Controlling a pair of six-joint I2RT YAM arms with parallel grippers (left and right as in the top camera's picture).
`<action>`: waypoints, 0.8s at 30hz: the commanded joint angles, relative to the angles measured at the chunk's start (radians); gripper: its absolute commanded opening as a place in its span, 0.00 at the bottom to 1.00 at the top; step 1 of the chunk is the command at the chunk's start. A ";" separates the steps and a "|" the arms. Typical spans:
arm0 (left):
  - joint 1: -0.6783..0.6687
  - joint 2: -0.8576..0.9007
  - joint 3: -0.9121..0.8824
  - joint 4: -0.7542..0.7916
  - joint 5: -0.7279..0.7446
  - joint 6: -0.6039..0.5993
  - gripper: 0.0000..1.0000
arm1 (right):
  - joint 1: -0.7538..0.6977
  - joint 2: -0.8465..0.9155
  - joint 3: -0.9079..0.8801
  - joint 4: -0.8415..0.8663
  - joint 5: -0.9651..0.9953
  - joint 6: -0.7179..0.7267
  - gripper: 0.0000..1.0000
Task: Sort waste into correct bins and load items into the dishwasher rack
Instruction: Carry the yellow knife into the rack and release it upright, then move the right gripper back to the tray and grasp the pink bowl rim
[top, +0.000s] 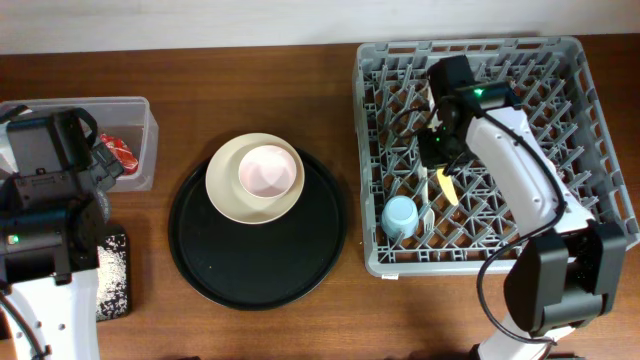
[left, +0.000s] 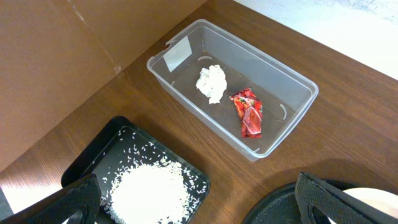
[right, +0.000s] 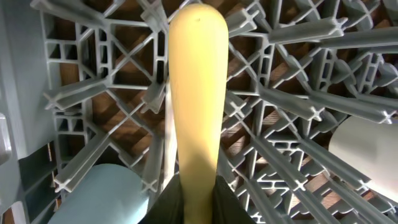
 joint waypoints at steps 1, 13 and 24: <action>0.003 -0.006 0.008 0.002 -0.014 -0.014 0.99 | -0.007 0.008 0.010 0.002 0.005 -0.007 0.13; 0.003 -0.006 0.008 0.002 -0.014 -0.014 0.99 | -0.004 -0.069 0.006 0.005 -0.254 -0.012 0.45; 0.003 -0.006 0.008 0.002 -0.014 -0.014 0.99 | 0.418 -0.058 0.003 0.356 -0.211 0.237 0.44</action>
